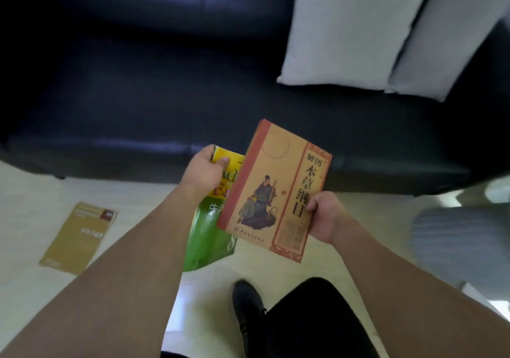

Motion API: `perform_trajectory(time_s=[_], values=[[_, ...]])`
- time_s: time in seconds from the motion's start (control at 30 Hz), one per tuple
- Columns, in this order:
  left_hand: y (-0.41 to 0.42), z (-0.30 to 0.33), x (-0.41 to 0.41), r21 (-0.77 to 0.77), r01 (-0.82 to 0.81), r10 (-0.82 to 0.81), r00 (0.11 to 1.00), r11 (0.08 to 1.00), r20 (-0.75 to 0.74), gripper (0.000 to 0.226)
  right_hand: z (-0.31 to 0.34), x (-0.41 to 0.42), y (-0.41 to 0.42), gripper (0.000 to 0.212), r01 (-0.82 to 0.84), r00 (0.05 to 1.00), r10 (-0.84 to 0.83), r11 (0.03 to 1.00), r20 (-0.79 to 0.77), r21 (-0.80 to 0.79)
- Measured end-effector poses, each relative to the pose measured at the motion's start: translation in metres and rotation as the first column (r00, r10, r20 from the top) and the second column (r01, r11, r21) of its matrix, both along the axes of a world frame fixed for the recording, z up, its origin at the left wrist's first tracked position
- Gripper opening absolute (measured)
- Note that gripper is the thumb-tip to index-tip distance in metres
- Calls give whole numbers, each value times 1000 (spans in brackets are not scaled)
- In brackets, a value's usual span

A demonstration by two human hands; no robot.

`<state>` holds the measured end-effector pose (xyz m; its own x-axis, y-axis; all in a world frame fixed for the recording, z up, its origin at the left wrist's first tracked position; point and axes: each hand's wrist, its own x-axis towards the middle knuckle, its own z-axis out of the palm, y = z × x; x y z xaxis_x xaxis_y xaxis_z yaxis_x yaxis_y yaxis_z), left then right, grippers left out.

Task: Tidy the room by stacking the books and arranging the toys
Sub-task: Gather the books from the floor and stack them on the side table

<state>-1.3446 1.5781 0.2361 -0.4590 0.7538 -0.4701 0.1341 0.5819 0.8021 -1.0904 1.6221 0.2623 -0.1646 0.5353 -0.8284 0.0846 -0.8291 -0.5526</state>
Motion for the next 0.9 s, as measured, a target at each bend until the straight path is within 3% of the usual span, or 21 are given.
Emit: perform_trajectory(time_s=[0.13,0.27,0.37,0.47,0.63,0.77,0.9], values=[[56,170,76,26,88,-88,996,996,22,15,146,70,9,47,100,995,-100,995,-27,3],[98,322,152,56,165,-168,984,985,54,14,281,136,15,34,123,992,-125,991,29,44],[122,400,205,117,251,-260,963,961,74,13,344,181,13,22,209,977,-211,977,41,41],[144,440,241,159,300,-320,940,941,117,13,368,211,17,23,297,954,-299,953,11,62],[178,462,287,202,413,-452,864,888,222,12,383,247,33,52,438,898,-430,895,-91,91],[212,470,330,204,493,-532,760,846,373,11,399,279,47,38,574,818,-558,808,-139,135],[243,484,386,215,618,-634,610,756,475,28,412,316,49,32,642,766,-622,737,-160,210]])
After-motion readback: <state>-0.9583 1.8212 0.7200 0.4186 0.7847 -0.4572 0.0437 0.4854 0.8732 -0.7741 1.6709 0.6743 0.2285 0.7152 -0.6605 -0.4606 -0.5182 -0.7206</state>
